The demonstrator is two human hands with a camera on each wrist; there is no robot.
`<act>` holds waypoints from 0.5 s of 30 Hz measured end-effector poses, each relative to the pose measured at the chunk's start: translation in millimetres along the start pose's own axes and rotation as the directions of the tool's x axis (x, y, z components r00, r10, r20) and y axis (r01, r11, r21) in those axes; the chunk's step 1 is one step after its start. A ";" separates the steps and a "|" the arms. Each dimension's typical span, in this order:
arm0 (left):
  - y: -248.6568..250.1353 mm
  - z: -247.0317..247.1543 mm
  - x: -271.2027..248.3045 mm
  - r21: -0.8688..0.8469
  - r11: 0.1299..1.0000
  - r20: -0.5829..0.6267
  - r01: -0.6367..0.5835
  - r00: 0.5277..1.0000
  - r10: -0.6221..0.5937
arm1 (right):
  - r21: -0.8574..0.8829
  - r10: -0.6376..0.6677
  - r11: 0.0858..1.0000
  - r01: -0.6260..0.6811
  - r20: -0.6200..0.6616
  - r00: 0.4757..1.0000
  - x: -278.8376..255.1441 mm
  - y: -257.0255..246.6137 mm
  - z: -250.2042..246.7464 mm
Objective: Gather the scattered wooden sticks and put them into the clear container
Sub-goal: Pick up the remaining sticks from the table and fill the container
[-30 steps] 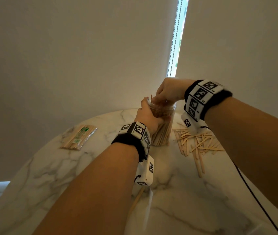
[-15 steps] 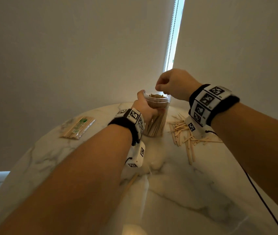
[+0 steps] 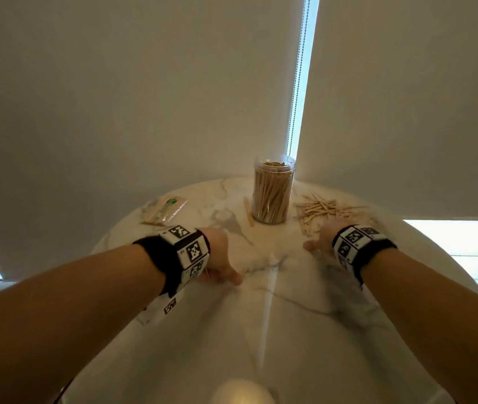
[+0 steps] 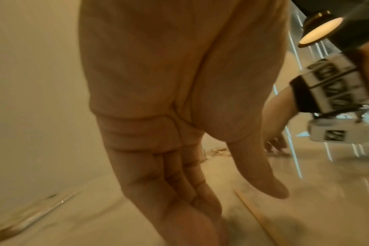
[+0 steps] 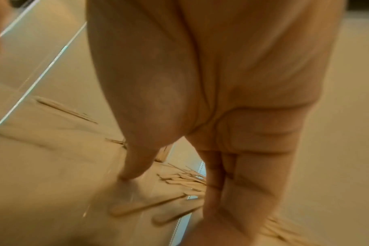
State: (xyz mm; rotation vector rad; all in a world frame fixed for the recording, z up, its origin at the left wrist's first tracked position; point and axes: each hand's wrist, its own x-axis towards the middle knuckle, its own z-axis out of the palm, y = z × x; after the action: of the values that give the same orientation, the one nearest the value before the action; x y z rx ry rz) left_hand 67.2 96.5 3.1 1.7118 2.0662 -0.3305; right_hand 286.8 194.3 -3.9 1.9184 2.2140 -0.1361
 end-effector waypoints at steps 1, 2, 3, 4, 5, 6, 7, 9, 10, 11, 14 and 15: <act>0.9 7.4 -3.8 0.048 0.999 0.022 -0.005 1.000 0.004 | 0.008 0.004 1.000 -0.004 0.001 1.000 2.9 -1.4 1.2; 3.1 13.0 -7.6 0.069 0.997 0.034 -0.019 0.999 0.016 | 0.019 0.004 1.000 -0.004 0.008 1.000 5.8 -2.5 1.5; 5.2 17.7 -9.2 0.079 0.996 0.038 -0.038 0.999 0.035 | 0.027 0.000 1.000 -0.001 0.019 1.000 8.2 -4.1 1.7; 7.2 20.1 -11.1 0.075 0.996 0.049 -0.052 0.998 0.048 | 0.028 -0.008 1.000 0.007 0.025 1.000 6.2 -6.4 0.8; 9.0 21.6 -10.8 0.067 0.996 0.066 -0.054 0.997 0.050 | 0.024 -0.014 1.000 0.014 0.015 1.000 5.5 -8.7 1.4; 11.3 21.7 -11.2 0.056 0.997 0.078 -0.054 0.996 0.050 | 0.016 -0.019 1.000 0.019 0.001 1.000 3.6 -10.1 1.8; 13.6 20.9 -12.1 0.057 0.997 0.081 -0.051 0.996 0.046 | 0.006 -0.024 1.000 0.024 0.001 1.000 2.6 -10.5 3.0; 18.3 19.0 -13.4 0.076 0.996 0.048 -0.038 0.998 0.034 | -0.015 -0.024 1.000 0.025 0.022 0.999 -1.3 -9.8 4.5; 19.5 18.6 -10.8 0.080 0.996 0.015 -0.030 0.999 0.029 | -0.026 -0.020 0.999 0.021 0.048 0.999 -6.7 -9.4 3.9; 20.4 17.2 -9.7 0.055 0.998 -0.035 -0.035 0.999 0.037 | -0.043 -0.024 0.999 0.027 0.070 0.997 -11.4 -8.9 3.5; 24.0 5.3 -3.1 -0.112 0.993 -0.163 -0.034 0.987 0.015 | -0.070 -0.033 0.997 0.040 0.095 0.995 -25.5 -6.1 3.4; 24.9 2.1 4.7 -0.162 0.985 -0.216 -0.057 0.976 0.021 | -0.050 -0.026 0.998 0.032 0.101 0.995 -26.3 -4.4 5.4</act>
State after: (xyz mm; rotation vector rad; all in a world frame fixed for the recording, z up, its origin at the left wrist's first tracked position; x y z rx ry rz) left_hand 91.1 104.7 1.3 1.7475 2.1369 0.0427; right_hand 286.5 167.0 -3.7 1.8120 2.1593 -0.1743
